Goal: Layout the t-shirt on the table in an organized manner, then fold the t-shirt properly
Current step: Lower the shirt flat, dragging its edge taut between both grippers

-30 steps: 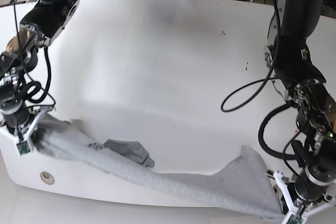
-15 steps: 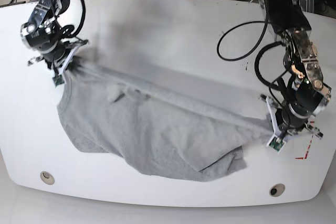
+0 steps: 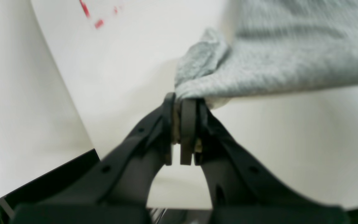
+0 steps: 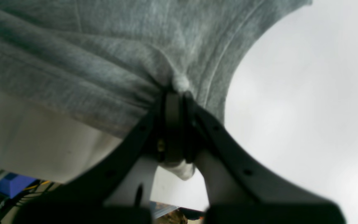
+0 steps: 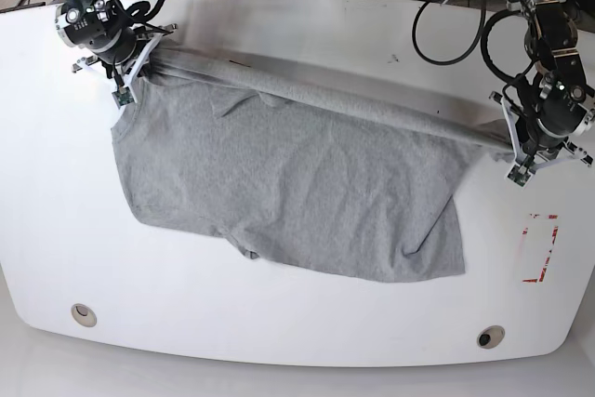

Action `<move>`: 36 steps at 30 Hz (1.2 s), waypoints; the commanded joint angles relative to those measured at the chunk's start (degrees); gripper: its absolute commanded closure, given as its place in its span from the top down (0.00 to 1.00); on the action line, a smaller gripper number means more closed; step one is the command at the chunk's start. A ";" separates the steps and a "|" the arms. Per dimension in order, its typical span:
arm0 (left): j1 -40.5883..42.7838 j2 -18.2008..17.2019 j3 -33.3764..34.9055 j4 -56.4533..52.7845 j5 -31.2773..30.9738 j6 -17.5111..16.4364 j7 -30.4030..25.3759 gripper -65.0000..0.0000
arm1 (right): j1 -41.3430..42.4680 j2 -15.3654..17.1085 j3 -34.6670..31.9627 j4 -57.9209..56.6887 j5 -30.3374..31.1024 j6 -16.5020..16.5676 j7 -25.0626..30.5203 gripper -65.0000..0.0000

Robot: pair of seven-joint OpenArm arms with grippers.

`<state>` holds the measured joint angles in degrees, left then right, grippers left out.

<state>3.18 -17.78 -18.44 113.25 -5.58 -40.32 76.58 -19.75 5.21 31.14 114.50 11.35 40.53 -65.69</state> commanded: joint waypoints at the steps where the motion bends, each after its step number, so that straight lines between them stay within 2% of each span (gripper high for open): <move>1: 2.31 -1.96 -2.18 0.90 2.46 0.32 0.65 0.00 | -0.69 0.98 0.56 0.71 -1.99 -0.53 -0.02 0.00; 9: 9.52 -2.31 -2.71 1.17 2.46 0.32 0.74 0.00 | -2.01 1.34 0.56 0.71 -2.08 -0.53 -0.11 0.00; 23: 9.96 -1.96 -0.68 1.17 2.38 0.32 0.83 0.00 | -3.15 1.34 0.56 0.71 -2.08 -0.53 -0.11 0.00; 28: 5.65 -2.13 -0.24 1.96 2.38 0.32 0.92 0.00 | -3.15 1.34 0.56 0.71 -2.08 -0.53 -0.11 0.00; 36: -9.91 -5.74 -2.27 1.96 2.46 0.32 2.68 0.00 | -2.71 1.42 0.56 0.71 -2.17 -0.53 -0.11 0.00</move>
<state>-1.61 -20.86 -19.20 114.06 -7.51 -40.64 77.03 -22.41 5.54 31.11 114.37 11.90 40.53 -65.21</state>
